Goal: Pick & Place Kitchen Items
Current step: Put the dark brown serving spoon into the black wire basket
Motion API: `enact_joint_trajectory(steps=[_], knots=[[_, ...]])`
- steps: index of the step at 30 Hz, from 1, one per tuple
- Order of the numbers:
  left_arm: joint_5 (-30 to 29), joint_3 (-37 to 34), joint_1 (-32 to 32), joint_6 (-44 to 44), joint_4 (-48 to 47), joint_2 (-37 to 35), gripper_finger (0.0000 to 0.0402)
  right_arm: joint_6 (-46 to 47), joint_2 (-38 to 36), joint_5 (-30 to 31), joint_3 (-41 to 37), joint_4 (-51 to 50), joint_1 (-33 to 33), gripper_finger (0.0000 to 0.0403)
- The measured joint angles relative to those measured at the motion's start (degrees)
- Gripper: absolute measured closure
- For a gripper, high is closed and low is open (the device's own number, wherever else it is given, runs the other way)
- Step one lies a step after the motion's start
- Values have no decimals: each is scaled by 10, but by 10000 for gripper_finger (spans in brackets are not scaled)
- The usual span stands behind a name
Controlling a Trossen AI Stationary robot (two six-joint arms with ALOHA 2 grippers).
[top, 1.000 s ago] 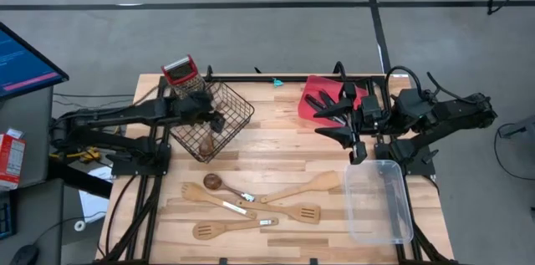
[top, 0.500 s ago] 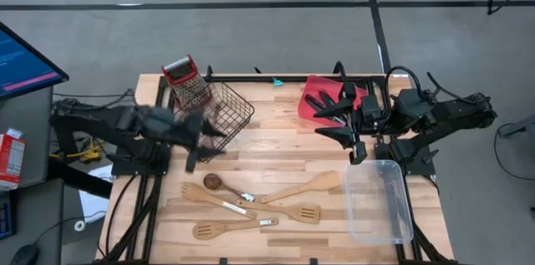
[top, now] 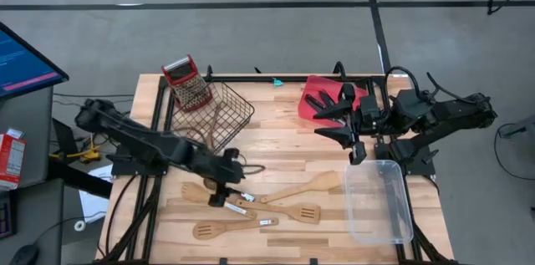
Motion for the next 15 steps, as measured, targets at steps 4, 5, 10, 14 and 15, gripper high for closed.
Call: enact_joint_trajectory(steps=[4, 5, 10, 14, 15], knots=[[0, 0, 0, 17, -8, 61, 189, 18, 0, 0, 0, -16, 0, 225], [1, 0, 0, 19, -9, 76, 189, 22, 0, 0, 0, -20, 0, 225], [17, 0, 3, 17, -11, 127, 189, 27, 0, 0, 0, -27, 0, 223], [19, 0, 3, 20, -16, 152, 189, 27, 0, 0, 0, -30, 1, 224], [18, 0, 3, 20, -20, 157, 189, 27, 0, 0, 0, -30, 1, 224]])
